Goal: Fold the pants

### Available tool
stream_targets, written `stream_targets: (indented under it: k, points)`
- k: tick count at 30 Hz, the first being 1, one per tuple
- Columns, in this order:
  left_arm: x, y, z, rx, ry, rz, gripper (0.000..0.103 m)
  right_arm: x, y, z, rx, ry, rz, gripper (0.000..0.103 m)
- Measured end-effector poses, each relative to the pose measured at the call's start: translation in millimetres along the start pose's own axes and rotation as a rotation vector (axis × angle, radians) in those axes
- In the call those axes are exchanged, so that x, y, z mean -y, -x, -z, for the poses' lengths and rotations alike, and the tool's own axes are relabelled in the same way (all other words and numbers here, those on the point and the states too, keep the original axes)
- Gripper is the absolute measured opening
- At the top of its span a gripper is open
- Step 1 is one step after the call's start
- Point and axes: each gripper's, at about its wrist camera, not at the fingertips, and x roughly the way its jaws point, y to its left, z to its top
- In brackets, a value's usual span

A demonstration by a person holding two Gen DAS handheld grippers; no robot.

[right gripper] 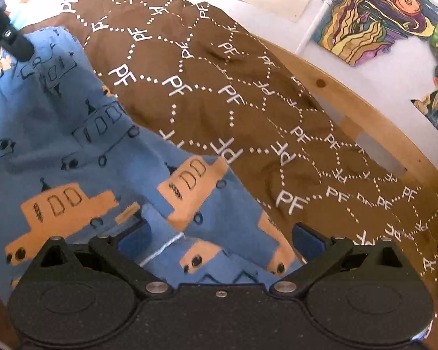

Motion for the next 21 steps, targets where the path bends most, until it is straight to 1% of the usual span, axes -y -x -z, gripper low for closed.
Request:
stream_targets:
  k: [3,4,5,9,13,18,20,21]
  points:
    - [-2,-1,-1,-0.013,0.023,-0.010,0.069,3,6,0,0.024,0.004,0.003,0.102]
    - [-3,-2,-2,-0.015,0.033,-0.014,0.064,4,10,0,0.025,0.000,0.001,0.102]
    - [-5,-3,-3,-0.017,0.047,-0.020,0.060,5,13,0,0.025,-0.003,-0.001,0.102]
    - [-6,-4,-6,-0.029,0.077,-0.041,0.056,7,42,6,0.039,0.003,-0.017,0.102]
    - [0,-5,-7,-0.035,0.061,-0.082,0.043,5,65,16,0.036,0.006,-0.033,0.102]
    - [6,-9,-10,-0.051,0.042,-0.110,0.032,3,62,24,0.003,-0.024,-0.036,0.102]
    - [6,-11,-11,-0.059,0.045,-0.112,0.025,2,59,26,-0.006,-0.025,-0.039,0.102]
    - [6,-12,-11,-0.063,0.048,-0.114,0.024,1,57,26,-0.013,-0.022,-0.037,0.102]
